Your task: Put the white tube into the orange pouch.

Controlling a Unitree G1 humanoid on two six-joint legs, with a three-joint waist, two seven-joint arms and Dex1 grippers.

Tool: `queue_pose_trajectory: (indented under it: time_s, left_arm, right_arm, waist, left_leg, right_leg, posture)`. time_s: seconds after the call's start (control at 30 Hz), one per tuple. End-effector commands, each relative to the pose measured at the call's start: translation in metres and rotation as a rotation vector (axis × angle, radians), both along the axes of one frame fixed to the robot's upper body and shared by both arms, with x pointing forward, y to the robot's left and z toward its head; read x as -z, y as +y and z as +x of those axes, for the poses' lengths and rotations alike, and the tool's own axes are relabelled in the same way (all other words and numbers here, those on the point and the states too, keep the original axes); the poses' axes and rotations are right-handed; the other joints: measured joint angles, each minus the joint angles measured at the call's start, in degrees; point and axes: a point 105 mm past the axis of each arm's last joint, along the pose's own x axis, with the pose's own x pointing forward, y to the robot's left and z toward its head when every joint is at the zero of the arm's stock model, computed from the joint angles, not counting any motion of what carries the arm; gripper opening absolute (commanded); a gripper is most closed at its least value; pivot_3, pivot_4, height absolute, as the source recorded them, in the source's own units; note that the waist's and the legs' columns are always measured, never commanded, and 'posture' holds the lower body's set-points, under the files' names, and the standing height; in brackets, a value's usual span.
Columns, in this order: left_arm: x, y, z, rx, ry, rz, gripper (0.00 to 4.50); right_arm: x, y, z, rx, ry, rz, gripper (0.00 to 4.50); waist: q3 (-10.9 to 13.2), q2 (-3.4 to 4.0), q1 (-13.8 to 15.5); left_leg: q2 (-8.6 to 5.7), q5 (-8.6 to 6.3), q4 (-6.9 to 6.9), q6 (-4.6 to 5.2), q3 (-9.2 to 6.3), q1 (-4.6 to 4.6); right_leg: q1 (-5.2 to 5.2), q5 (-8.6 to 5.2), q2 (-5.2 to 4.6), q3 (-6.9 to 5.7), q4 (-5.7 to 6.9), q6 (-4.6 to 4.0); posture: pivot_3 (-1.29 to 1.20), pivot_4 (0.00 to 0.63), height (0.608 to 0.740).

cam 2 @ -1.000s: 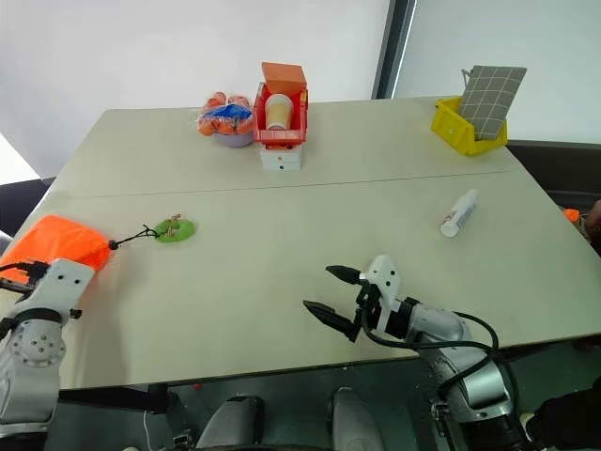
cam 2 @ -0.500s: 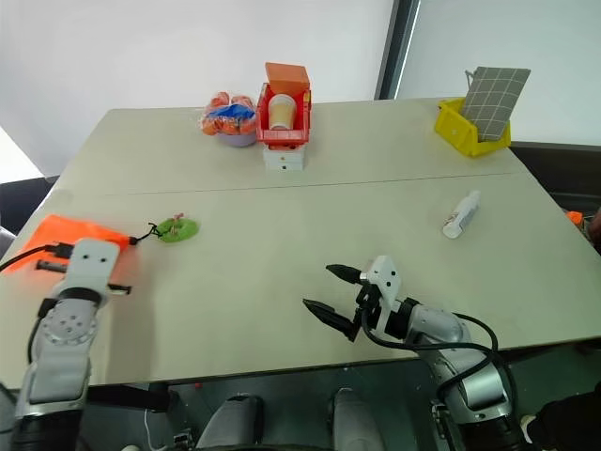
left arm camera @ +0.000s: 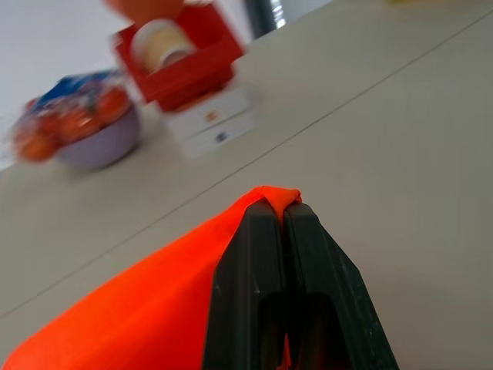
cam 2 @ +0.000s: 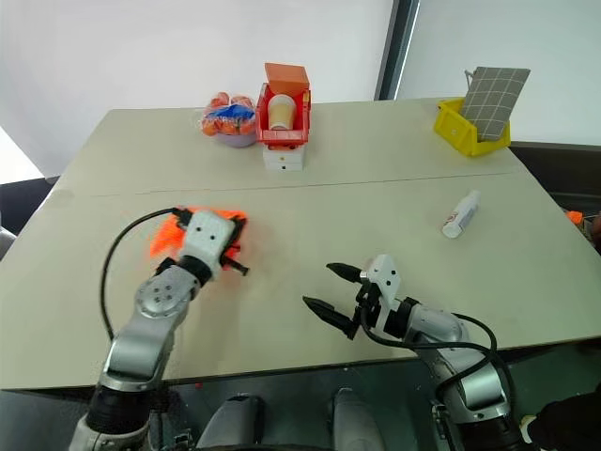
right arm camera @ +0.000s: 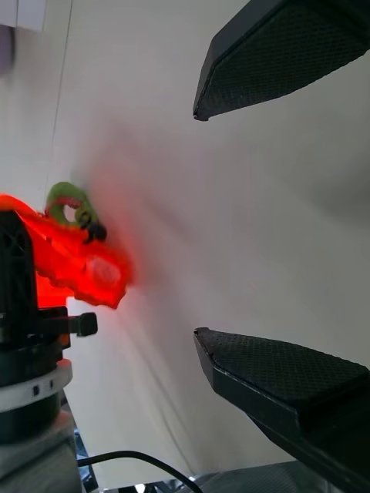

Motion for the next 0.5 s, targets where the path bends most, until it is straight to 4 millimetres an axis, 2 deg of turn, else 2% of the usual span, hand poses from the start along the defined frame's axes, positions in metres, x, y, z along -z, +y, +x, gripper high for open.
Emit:
queue_pose_trajectory:
  time_s: [0.03,0.13,0.2,0.27,0.37,0.5]
  left_arm:
    - [-0.031,-0.016,-0.010,0.098,-0.079,-0.062,0.07]
    - [-0.046,-0.013,-0.011,0.120,-0.100,-0.102,0.07]
    - [-0.046,0.002,-0.009,0.088,-0.081,-0.117,0.07]
    - [-0.037,0.017,-0.012,0.082,-0.043,-0.105,0.07]
    - [-0.009,0.039,-0.020,0.072,0.059,-0.036,0.07]
    - [0.008,0.053,-0.026,0.060,0.108,-0.002,0.07]
  right_arm:
    - [-0.009,-0.007,0.003,0.025,-0.050,-0.001,4.50]
    - [-0.008,-0.017,0.005,0.067,-0.054,-0.016,4.50]
    - [-0.010,-0.030,0.014,0.139,-0.069,-0.012,4.50]
    - [-0.019,-0.047,0.026,0.237,-0.093,0.015,4.50]
    - [-0.034,-0.081,0.047,0.426,-0.163,0.030,4.50]
    - [-0.034,-0.116,0.066,0.613,-0.153,-0.022,4.50]
  waist:
    - [0.0,0.03,-0.2]
    - [0.0,0.04,-0.1]
    - [0.0,0.04,-0.2]
    - [0.0,0.09,-0.4]
    - [0.0,0.19,-0.5]
    - [0.1,0.19,0.1]
  left_leg:
    - [0.00,0.00,0.00,0.00,0.00,0.01]
    - [0.01,0.00,0.00,0.01,-0.08,0.02]
    - [0.01,0.00,0.00,0.01,-0.10,0.02]
    - [0.02,0.00,0.00,0.01,-0.10,0.04]
    - [0.02,0.00,-0.02,0.02,-0.09,0.08]
    - [0.02,0.00,0.01,0.02,-0.10,0.04]
  right_leg:
    - [0.00,0.00,0.01,0.00,0.00,0.00]
    - [0.00,0.00,0.09,0.02,0.04,0.01]
    - [0.00,-0.01,0.11,0.02,0.04,0.01]
    - [0.02,-0.01,0.11,0.03,0.04,0.01]
    - [0.01,0.00,0.13,0.05,0.06,0.00]
    - [0.00,0.00,0.13,0.05,0.05,-0.02]
  posture:
    - [0.00,0.150,0.740]
    - [0.00,0.150,0.740]
    - [0.00,0.150,0.740]
    - [0.00,0.150,0.740]
    - [0.00,0.150,0.740]
    - [0.00,0.150,0.740]
